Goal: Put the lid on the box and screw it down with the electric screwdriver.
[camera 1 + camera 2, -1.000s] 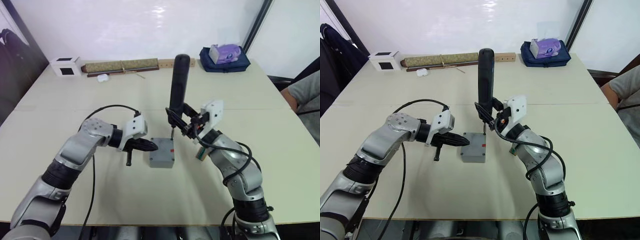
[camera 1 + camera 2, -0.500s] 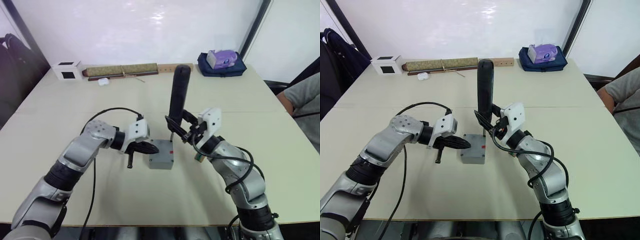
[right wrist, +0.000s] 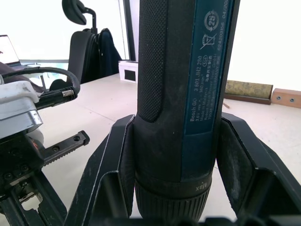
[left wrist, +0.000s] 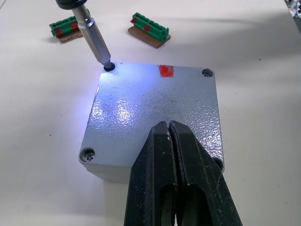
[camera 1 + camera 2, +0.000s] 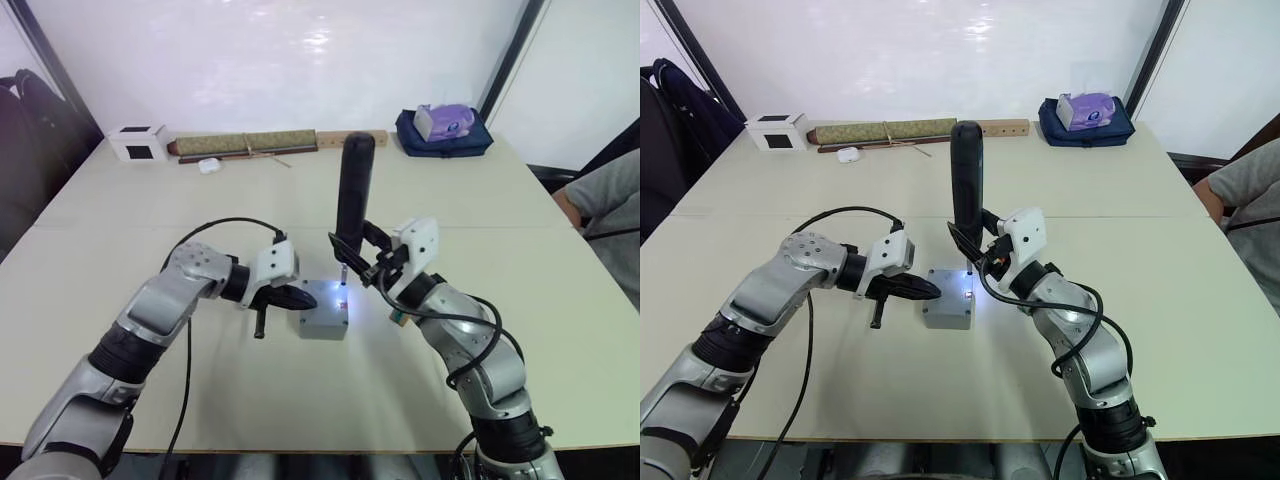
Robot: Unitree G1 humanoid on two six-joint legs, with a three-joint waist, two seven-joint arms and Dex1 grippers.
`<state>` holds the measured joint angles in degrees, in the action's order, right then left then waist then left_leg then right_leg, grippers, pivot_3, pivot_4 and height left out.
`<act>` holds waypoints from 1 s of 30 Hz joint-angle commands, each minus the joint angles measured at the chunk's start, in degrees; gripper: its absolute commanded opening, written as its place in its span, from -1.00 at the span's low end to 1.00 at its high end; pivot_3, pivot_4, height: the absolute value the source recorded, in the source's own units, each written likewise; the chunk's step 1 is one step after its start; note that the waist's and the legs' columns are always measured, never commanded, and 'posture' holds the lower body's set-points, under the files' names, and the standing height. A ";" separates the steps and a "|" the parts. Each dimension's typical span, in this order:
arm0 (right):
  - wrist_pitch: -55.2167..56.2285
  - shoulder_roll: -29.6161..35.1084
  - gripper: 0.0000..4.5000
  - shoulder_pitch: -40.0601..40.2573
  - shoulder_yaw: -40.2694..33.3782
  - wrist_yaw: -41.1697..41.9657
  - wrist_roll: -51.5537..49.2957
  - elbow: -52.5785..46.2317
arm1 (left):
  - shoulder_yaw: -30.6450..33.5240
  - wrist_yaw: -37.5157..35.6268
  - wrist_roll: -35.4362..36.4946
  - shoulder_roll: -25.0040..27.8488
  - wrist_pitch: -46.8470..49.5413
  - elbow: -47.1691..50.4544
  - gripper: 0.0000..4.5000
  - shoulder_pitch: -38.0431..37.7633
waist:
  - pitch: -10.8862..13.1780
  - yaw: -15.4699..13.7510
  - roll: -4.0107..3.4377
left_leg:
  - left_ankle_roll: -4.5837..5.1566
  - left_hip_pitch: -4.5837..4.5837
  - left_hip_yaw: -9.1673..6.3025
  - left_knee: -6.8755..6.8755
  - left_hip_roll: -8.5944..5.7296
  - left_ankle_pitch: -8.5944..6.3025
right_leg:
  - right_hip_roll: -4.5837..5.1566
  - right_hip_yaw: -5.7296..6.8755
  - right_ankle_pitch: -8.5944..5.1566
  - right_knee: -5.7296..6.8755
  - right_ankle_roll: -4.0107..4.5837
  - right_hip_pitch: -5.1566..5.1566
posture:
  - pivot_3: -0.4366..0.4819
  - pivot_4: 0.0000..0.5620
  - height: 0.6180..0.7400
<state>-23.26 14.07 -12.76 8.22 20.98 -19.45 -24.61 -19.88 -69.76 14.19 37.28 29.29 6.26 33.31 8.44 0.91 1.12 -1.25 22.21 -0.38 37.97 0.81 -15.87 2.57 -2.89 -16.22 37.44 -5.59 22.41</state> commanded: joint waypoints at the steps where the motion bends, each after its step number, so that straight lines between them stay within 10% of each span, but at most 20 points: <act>1: -3.87 1.39 -0.17 4.15 2.34 0.83 1.75 5.03 | -0.74 -0.15 -0.90 0.25 -0.21 -0.08 -1.00 -0.91 | -0.08 0.01 0.04 | 0.00 -0.01 0.00 0.00 0.00 0.00 | 0.00 0.00 -0.03 0.00 0.05 -0.01 | -0.05 -0.47 1.00; 30: -2.59 2.79 -0.17 3.25 1.62 3.30 1.63 3.29 | -1.42 1.34 -1.25 -0.87 -0.47 0.34 -1.00 -1.75 | -0.44 -0.05 0.00 | 0.04 -0.13 0.00 -0.14 0.12 -0.03 | 0.06 0.00 -0.06 -0.26 0.12 -0.15 | -0.05 -0.47 1.00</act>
<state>-22.69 15.59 -12.01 8.12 23.53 -19.21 -25.05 -20.03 -68.54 14.17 36.48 28.42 6.84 31.89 7.99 0.86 1.11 -1.21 22.08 -0.38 37.83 0.93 -15.90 2.63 -2.89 -16.29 37.17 -5.47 22.26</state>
